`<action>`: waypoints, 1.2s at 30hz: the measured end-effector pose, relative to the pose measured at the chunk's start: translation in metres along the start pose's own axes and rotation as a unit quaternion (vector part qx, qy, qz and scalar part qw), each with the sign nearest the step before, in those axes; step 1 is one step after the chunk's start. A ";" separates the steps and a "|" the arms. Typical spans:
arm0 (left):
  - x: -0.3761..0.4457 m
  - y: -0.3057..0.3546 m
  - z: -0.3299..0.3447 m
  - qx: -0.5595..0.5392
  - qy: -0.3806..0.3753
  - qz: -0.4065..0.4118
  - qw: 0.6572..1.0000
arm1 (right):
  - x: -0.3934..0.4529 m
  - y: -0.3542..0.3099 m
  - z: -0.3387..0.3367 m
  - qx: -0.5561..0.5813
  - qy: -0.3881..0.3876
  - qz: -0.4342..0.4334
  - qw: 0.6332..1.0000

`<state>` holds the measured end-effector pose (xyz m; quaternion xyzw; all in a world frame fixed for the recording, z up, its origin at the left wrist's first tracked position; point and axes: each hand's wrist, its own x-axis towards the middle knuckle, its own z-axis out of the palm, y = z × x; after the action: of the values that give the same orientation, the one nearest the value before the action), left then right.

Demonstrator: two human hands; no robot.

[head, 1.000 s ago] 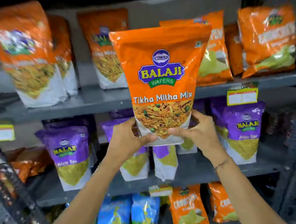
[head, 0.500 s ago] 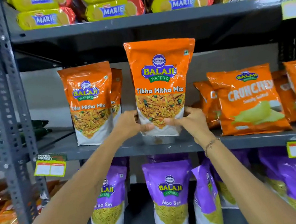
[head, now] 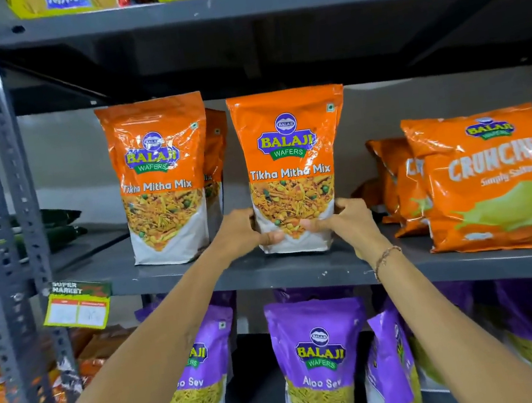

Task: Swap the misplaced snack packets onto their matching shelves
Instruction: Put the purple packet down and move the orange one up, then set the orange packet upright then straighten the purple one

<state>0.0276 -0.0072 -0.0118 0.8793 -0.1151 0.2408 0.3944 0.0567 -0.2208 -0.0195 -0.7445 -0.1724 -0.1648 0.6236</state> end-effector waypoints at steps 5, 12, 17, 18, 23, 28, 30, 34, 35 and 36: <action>0.000 -0.001 0.008 0.008 -0.029 0.002 1.000 | -0.003 0.006 -0.008 0.002 -0.010 -0.002 1.000; -0.007 -0.001 0.006 0.013 -0.030 -0.002 0.999 | -0.006 0.006 -0.008 -0.015 -0.031 -0.002 0.999; -0.009 -0.002 0.007 0.013 -0.031 -0.006 0.999 | -0.007 0.007 -0.009 -0.034 -0.048 -0.006 0.998; -0.009 -0.002 0.008 0.009 -0.032 -0.007 0.999 | -0.007 0.006 -0.009 -0.034 -0.053 -0.006 0.998; -0.010 -0.005 0.009 0.004 -0.033 -0.021 0.999 | -0.009 0.006 -0.008 -0.064 -0.058 -0.015 0.996; -0.010 -0.007 0.009 0.016 -0.052 -0.034 0.998 | -0.009 0.008 -0.008 -0.122 -0.054 -0.034 0.990; -0.011 -0.005 0.007 0.044 -0.078 -0.041 0.995 | -0.010 0.008 -0.009 -0.138 -0.064 -0.019 0.988; -0.030 0.002 0.004 0.022 -0.035 -0.074 0.996 | -0.024 0.003 -0.010 -0.161 -0.033 -0.017 0.986; -0.038 0.007 0.005 0.000 0.017 -0.072 0.997 | -0.032 0.001 -0.010 -0.138 0.009 -0.043 0.989; -0.048 0.014 0.005 -0.015 0.081 -0.059 0.995 | -0.041 -0.002 -0.011 -0.113 0.054 -0.068 0.990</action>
<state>-0.0171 -0.0197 -0.0309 0.8562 -0.0346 0.2861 0.4288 0.0192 -0.2332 -0.0346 -0.7867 -0.1686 -0.2650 0.5314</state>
